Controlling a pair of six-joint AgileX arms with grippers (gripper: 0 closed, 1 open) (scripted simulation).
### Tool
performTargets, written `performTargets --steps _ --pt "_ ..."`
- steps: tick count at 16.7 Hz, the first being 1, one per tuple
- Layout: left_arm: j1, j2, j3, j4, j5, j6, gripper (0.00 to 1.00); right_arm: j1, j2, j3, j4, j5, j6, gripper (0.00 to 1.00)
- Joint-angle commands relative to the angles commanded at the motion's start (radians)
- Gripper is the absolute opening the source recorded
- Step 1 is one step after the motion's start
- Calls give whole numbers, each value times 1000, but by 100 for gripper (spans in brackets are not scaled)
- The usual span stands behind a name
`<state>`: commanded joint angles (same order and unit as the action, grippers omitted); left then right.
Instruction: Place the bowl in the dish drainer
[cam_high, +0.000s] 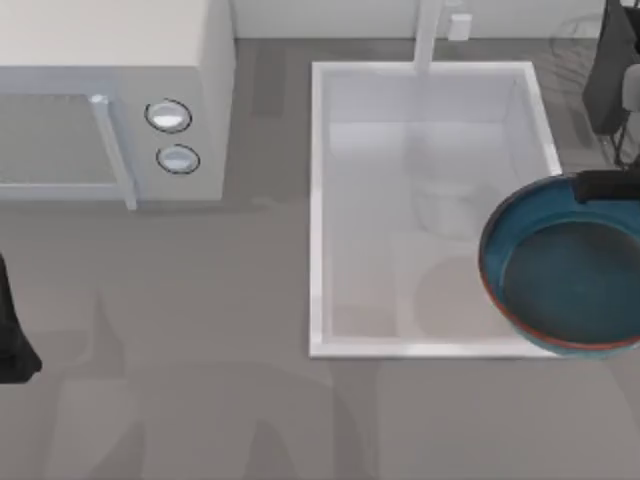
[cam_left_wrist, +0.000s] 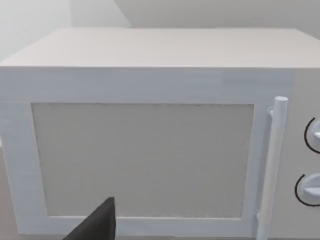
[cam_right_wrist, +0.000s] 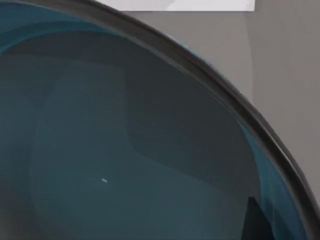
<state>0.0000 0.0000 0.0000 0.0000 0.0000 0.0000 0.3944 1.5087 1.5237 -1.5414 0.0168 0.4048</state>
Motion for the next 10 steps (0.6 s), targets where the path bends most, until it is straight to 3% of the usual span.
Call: performTargets --steps 6,10 --pt "0 0 0 0 0 0 100 3 -1 5 -4 -1 0 0" --pt "0 0 0 0 0 0 100 -82 -45 -13 96 -53 -33 0"
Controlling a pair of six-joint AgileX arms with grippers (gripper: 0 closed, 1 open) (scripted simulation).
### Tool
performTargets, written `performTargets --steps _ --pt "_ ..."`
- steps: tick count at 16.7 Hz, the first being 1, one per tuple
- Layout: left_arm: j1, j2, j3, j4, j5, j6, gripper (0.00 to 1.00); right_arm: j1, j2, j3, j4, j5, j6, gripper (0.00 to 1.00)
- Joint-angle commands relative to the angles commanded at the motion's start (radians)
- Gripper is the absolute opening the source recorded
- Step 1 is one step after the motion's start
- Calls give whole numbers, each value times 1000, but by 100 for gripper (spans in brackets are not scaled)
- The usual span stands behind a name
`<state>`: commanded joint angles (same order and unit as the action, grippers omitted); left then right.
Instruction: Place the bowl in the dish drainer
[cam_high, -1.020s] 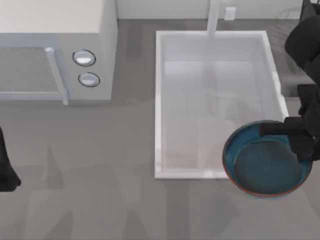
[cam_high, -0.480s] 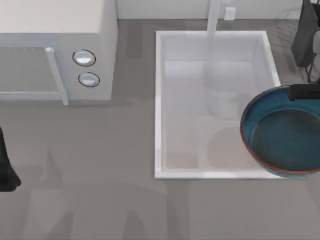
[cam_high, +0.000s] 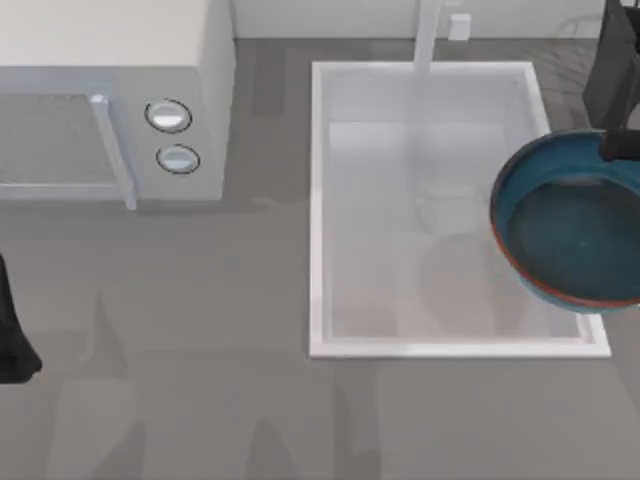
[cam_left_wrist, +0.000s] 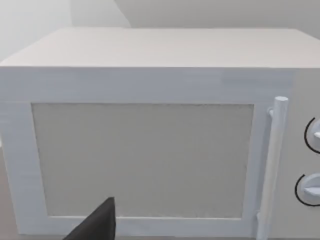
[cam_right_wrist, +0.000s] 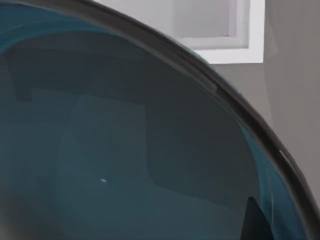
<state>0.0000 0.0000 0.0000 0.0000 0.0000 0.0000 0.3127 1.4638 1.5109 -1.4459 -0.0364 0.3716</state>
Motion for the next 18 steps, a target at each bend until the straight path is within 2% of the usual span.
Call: performTargets --steps 4,13,18 --pt "0 0 0 0 0 0 100 -195 -88 -58 254 -117 -70 0" --pt "0 0 0 0 0 0 100 -749 -354 -286 1065 -454 -284 0" --pt "0 0 0 0 0 0 100 -932 -466 -359 1284 -571 -350 0"
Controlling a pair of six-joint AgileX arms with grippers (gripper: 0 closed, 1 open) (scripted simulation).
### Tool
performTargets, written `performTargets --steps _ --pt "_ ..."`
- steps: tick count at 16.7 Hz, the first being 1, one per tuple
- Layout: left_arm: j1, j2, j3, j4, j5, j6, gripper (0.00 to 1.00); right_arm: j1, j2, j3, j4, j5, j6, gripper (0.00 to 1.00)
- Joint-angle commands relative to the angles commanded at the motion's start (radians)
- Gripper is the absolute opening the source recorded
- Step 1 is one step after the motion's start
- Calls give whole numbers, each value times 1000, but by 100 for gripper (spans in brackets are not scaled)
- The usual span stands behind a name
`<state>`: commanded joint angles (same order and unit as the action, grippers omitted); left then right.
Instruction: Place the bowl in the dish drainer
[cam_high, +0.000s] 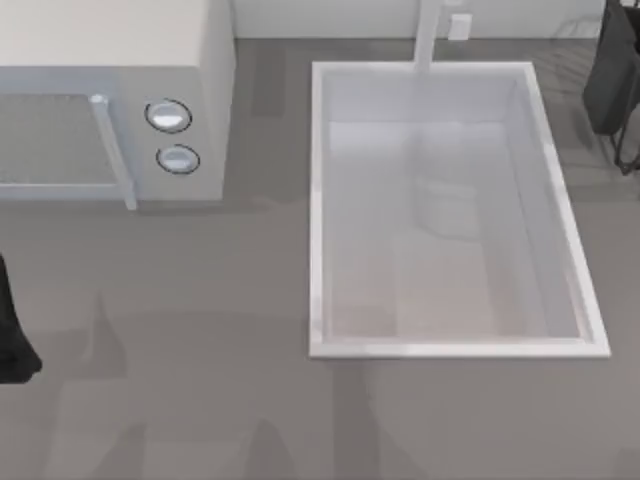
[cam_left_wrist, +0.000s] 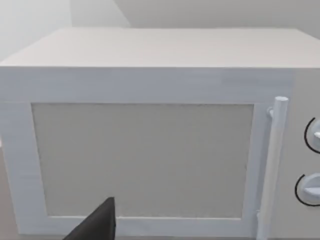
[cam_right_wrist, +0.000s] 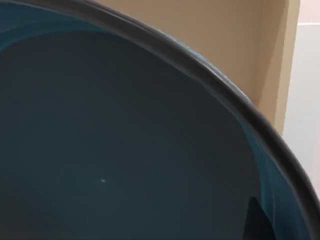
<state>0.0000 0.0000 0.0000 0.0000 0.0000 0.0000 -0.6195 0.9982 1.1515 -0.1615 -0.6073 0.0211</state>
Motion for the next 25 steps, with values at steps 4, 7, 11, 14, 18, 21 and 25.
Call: performTargets --steps 4,7,11,14,18,21,25 --pt "0 0 0 0 0 0 100 -14 -9 -5 14 -9 -5 0" --pt "0 0 0 0 0 0 100 -5 8 -2 25 -3 -3 0" --pt "0 0 0 0 0 0 100 46 154 -15 174 44 -3 0" --pt "0 0 0 0 0 0 100 107 337 -45 388 110 -4 0" --pt "0 0 0 0 0 0 100 205 587 -104 720 216 -7 0" --pt "0 0 0 0 0 0 100 271 724 -146 896 286 -7 0" --pt "0 0 0 0 0 0 100 313 799 -173 985 330 -5 0"
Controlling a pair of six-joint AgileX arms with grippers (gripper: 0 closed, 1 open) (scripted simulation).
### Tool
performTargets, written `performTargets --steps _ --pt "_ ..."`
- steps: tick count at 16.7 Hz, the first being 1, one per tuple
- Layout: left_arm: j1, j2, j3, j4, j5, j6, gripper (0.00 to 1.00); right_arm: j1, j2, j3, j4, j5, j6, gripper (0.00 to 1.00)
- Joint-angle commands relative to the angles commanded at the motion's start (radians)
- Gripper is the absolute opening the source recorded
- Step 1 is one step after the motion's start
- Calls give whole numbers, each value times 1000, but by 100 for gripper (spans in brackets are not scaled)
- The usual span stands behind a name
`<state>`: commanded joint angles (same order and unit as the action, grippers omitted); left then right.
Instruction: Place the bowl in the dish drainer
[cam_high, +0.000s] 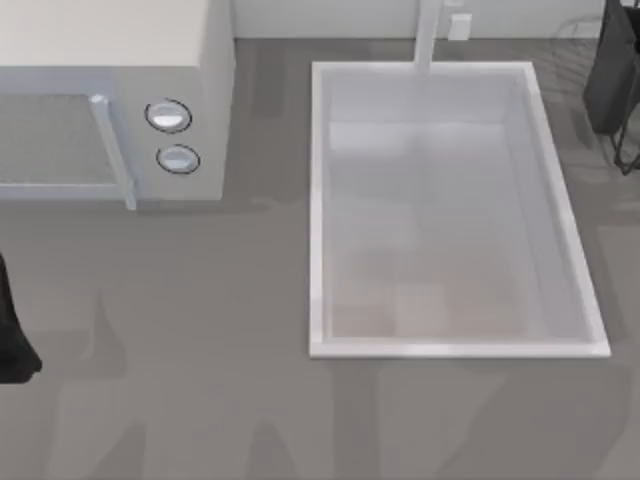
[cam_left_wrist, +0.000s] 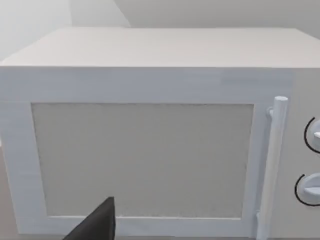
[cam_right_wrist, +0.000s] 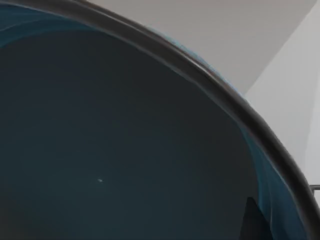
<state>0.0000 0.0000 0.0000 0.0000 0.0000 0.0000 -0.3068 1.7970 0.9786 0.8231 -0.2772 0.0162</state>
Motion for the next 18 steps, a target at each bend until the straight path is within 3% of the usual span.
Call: performTargets --steps 4,17,18 --pt "0 0 0 0 0 0 100 0 0 0 0 0 0 0" --pt "0 0 0 0 0 0 100 0 0 0 0 0 0 98" --pt "0 0 0 0 0 0 100 0 0 0 0 0 0 100"
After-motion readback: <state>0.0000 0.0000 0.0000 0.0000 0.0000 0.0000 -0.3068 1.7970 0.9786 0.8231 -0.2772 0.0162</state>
